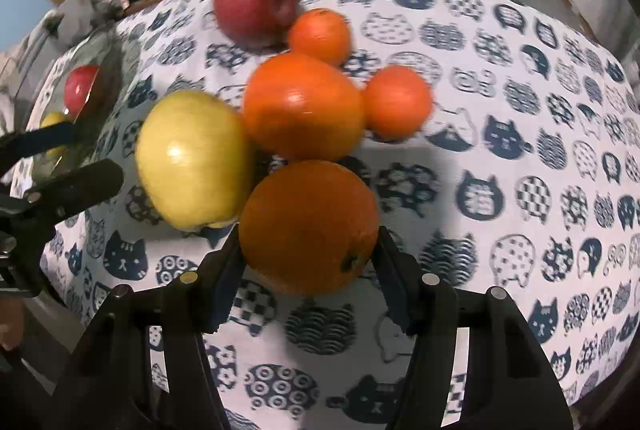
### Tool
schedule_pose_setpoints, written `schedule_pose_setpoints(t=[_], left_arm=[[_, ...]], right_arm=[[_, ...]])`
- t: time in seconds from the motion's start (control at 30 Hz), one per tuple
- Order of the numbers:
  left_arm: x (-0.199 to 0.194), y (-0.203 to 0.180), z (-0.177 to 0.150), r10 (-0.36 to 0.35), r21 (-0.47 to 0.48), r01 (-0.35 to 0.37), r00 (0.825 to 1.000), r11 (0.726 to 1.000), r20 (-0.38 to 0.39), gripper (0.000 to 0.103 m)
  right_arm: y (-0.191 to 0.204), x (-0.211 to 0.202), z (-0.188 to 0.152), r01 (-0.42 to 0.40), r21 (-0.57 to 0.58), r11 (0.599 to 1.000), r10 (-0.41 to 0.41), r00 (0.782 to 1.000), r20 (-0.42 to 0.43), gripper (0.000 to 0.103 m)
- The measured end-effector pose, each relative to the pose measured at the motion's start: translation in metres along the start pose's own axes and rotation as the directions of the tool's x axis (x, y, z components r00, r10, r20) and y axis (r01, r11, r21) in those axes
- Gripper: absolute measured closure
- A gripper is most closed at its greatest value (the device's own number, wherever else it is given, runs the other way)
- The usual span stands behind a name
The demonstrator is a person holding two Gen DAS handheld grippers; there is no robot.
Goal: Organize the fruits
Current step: 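Reach the right tool to the large orange while the left tool approaches the yellow pomelo, then close the right tool on the large orange while the left tool grasps the yellow pomelo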
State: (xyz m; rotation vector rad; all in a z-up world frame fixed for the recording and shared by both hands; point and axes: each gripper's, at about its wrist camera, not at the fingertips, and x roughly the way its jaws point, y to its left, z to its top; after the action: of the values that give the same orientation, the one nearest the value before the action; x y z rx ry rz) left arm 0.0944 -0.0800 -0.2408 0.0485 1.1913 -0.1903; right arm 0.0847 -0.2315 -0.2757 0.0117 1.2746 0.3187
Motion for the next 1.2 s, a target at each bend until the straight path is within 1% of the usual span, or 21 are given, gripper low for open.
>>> schedule_pose_setpoints(t=[0.3,0.37,0.53,0.6,0.77,0.8,0.83,0.9,0.97,1.0,1.07,1.1,1.2], left_arm=[[0.018,-0.024,0.007,-0.054,0.005,0.054,0.998,0.999,-0.032,0.001],[0.022,-0.030,0.008,-0.056,0.010,0.056,0.998,0.998,-0.040,0.001],[0.037,-0.041,0.010,-0.056,0.003,0.057,0.996,0.998,-0.065,0.001],[0.042,-0.044,0.010,-0.055,0.003,0.055,0.996,0.998,-0.073,0.001],[0.053,-0.048,0.011,-0.041,0.004,0.042,0.995,0.999,-0.090,0.001],[0.056,-0.049,0.011,-0.040,0.004,0.040,0.995,0.999,-0.094,0.003],[0.057,-0.049,0.010,-0.038,0.005,0.038,0.995,0.999,-0.096,0.006],[0.057,-0.050,0.011,-0.030,0.015,0.032,0.996,0.999,-0.085,0.010],[0.056,-0.050,0.011,-0.023,0.020,0.024,0.997,1.000,-0.076,0.016],[0.056,-0.050,0.011,-0.033,0.017,0.034,0.997,0.999,-0.072,0.017],[0.055,-0.050,0.012,-0.061,0.009,0.061,0.996,0.998,-0.066,0.026],[0.054,-0.050,0.012,-0.065,0.005,0.066,0.996,0.998,-0.066,0.027],[0.052,-0.054,0.009,-0.047,0.026,0.048,0.998,0.998,-0.050,0.027]], right_arm=[[-0.049,-0.018,-0.002,0.042,0.151,0.988,-0.052,0.997,0.061,0.041],[-0.057,-0.021,-0.002,0.045,0.174,0.984,-0.059,0.995,0.080,0.042],[-0.070,-0.028,-0.004,0.051,0.217,0.975,-0.076,0.991,0.110,0.042],[-0.074,-0.029,-0.006,0.054,0.228,0.972,-0.082,0.990,0.111,0.042],[-0.071,-0.022,-0.004,0.064,0.221,0.973,-0.088,0.991,0.099,0.042],[-0.070,-0.022,-0.003,0.064,0.219,0.974,-0.088,0.991,0.098,0.042],[-0.069,-0.021,-0.003,0.063,0.219,0.974,-0.087,0.991,0.098,0.042],[-0.069,-0.021,-0.003,0.060,0.219,0.974,-0.084,0.991,0.100,0.041],[-0.069,-0.021,-0.002,0.061,0.215,0.975,-0.084,0.991,0.102,0.041],[-0.068,-0.020,-0.001,0.063,0.213,0.975,-0.086,0.991,0.103,0.042],[-0.066,-0.020,-0.001,0.066,0.211,0.975,-0.089,0.991,0.103,0.041],[-0.067,-0.020,0.000,0.066,0.209,0.976,-0.089,0.991,0.102,0.041],[-0.064,-0.020,-0.001,0.080,0.200,0.977,-0.103,0.989,0.105,0.041]])
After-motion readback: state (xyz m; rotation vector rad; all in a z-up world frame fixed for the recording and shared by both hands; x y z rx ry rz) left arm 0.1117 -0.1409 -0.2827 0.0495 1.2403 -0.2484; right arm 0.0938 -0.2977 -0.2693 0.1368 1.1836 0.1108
